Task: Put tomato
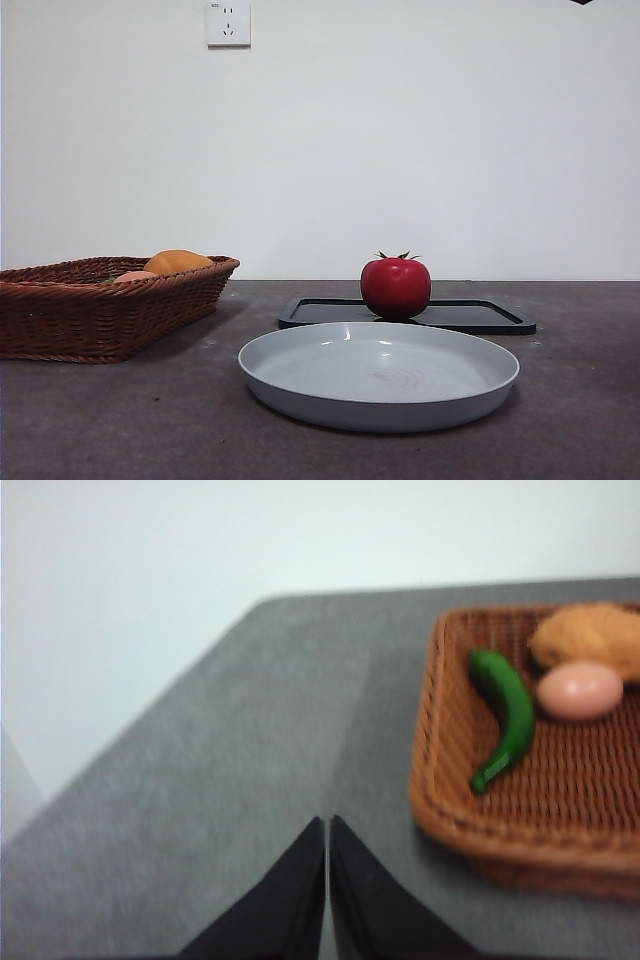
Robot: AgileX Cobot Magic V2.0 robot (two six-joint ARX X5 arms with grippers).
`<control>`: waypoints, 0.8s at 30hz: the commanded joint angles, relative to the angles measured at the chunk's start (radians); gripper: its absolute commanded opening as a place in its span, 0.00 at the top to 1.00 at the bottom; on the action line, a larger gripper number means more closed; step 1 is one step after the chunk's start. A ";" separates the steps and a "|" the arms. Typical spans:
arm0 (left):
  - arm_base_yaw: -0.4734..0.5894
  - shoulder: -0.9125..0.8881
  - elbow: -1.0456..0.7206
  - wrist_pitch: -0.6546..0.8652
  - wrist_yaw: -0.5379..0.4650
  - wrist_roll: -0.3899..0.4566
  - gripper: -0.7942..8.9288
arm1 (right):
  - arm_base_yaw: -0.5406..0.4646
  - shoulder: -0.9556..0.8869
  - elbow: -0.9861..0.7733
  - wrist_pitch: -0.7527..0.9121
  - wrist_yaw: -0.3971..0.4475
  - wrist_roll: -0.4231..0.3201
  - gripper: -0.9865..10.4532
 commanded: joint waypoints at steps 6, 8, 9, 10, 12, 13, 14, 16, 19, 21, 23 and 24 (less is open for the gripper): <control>0.001 -0.002 -0.021 -0.010 -0.001 -0.141 0.91 | 0.007 0.004 0.012 0.009 -0.003 0.010 0.90; 0.001 -0.002 -0.021 -0.010 -0.001 -0.148 0.91 | 0.007 0.004 0.012 0.009 -0.003 0.010 0.90; 0.001 -0.002 -0.021 -0.010 -0.001 -0.148 0.91 | 0.007 0.004 0.012 0.009 -0.003 0.010 0.90; 0.001 -0.002 -0.021 -0.010 -0.001 -0.148 0.91 | 0.007 0.004 0.012 0.009 -0.003 0.010 0.90; 0.001 -0.002 -0.021 -0.010 -0.001 -0.148 0.91 | 0.007 0.004 0.012 0.009 -0.003 0.010 0.90; 0.001 -0.002 -0.021 -0.010 -0.001 -0.148 0.91 | 0.007 0.004 0.012 0.009 -0.003 0.010 0.90; 0.001 -0.002 -0.021 -0.010 -0.001 -0.148 0.91 | 0.007 0.004 0.012 0.009 -0.003 0.010 0.90; 0.001 -0.002 -0.021 -0.010 -0.001 -0.148 0.91 | 0.007 0.004 0.012 0.009 -0.003 0.010 0.90; 0.001 -0.002 -0.021 -0.010 -0.001 -0.148 0.91 | 0.007 0.004 0.012 0.009 -0.003 0.010 0.90; 0.001 -0.002 -0.021 -0.010 -0.001 -0.148 0.91 | 0.007 0.004 0.012 0.009 -0.003 0.010 0.90; 0.001 -0.002 -0.021 -0.010 -0.001 -0.148 0.91 | 0.007 0.004 0.012 0.009 -0.003 0.010 0.90; 0.001 -0.002 -0.021 -0.010 -0.001 -0.149 0.91 | 0.007 0.004 0.012 0.009 -0.003 0.010 0.90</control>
